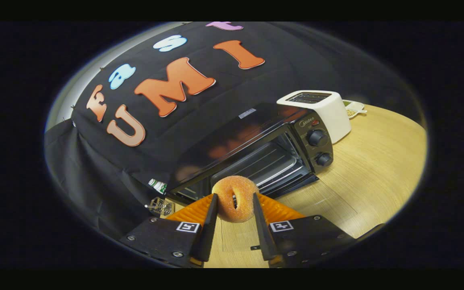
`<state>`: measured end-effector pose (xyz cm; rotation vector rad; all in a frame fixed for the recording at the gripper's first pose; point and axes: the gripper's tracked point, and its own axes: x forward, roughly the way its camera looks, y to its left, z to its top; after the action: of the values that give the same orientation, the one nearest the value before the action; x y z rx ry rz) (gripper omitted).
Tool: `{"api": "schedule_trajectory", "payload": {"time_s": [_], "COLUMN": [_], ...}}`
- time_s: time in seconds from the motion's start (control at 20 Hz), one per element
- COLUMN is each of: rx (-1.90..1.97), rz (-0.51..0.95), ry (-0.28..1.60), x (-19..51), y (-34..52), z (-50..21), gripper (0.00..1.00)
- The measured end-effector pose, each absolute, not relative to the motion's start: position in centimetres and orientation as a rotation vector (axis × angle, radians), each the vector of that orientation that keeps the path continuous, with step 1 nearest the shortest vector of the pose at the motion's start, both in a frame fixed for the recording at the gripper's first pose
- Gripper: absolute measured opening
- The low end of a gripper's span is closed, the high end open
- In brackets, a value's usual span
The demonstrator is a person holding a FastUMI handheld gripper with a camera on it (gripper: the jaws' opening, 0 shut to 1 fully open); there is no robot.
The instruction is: Open the toaster oven, put the food inside, and close the toaster oven door.
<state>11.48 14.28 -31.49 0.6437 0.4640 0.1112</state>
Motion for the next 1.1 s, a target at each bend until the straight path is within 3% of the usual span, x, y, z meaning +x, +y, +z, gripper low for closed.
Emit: {"api": "schedule_trajectory", "payload": {"time_s": [0.55, 0.65, 0.8, 1.1], "rx": [0.966, 0.987, 0.969, 0.921], "rz": [0.076, 0.054, 0.048, 0.054], "ry": [0.513, 0.539, 0.531, 0.536], "x": [19.2, 19.1, 18.4, 15.5], "y": [16.2, 16.5, 16.3, 16.2], "z": [-34.7, -35.6, -36.0, -35.7], "gripper": [0.49, 0.61, 0.93, 0.98]}}
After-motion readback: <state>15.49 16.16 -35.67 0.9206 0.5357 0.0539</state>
